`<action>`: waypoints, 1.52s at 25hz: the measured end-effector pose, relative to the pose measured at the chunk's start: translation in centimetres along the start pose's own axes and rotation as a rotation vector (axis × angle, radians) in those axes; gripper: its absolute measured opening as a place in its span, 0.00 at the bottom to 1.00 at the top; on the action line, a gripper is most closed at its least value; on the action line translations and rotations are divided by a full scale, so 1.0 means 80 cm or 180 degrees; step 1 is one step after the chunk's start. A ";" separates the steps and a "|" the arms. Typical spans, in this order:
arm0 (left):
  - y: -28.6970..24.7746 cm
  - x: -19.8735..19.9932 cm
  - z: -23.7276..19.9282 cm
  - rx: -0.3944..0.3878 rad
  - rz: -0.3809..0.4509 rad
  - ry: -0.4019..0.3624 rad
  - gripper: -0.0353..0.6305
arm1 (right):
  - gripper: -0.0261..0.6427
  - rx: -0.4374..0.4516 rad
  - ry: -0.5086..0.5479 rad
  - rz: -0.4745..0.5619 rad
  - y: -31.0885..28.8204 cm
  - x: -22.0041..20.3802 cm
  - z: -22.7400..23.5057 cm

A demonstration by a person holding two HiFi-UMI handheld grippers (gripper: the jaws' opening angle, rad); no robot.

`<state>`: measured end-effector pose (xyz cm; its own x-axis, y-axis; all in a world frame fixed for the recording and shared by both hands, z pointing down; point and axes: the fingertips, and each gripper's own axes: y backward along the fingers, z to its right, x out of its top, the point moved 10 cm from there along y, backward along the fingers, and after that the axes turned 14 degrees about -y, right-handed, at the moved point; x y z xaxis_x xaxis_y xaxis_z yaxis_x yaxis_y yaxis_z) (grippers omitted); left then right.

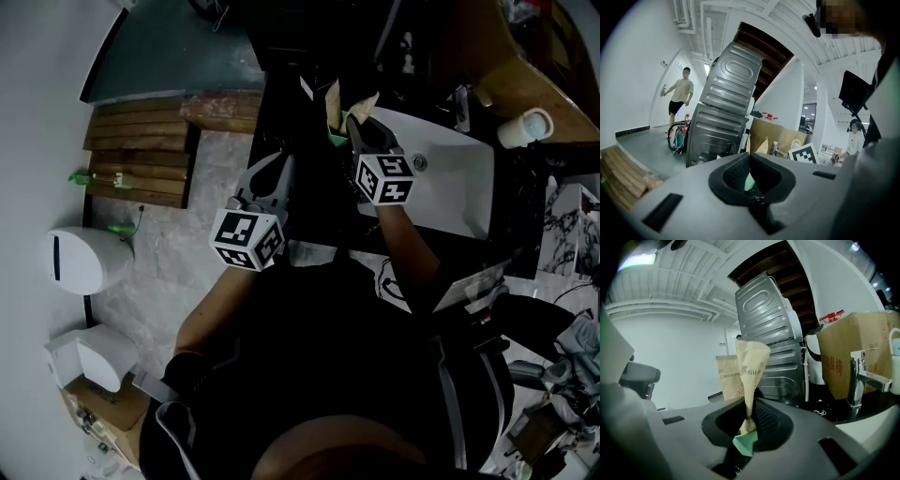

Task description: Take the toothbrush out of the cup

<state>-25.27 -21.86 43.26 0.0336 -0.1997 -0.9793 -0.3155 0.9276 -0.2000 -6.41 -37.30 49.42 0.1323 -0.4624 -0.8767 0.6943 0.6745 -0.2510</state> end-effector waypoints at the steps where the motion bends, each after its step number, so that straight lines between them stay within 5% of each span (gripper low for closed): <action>1: 0.001 0.002 -0.001 -0.0013 0.0014 -0.0007 0.06 | 0.12 -0.0006 0.0007 0.0008 0.001 0.001 -0.003; 25: -0.005 0.055 -0.002 -0.0603 0.0427 -0.0164 0.06 | 0.11 -0.0005 0.0186 0.1016 0.107 0.102 -0.094; 38: 0.001 0.069 0.021 -0.0884 0.0572 -0.0228 0.06 | 0.11 -0.0372 0.0188 0.1219 0.223 0.100 -0.109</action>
<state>-23.53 -22.39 37.83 0.0175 -0.0089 -0.9998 -0.5684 0.8226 -0.0173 0.87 -23.93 34.35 0.3225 -0.1333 -0.9371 0.5173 0.8540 0.0565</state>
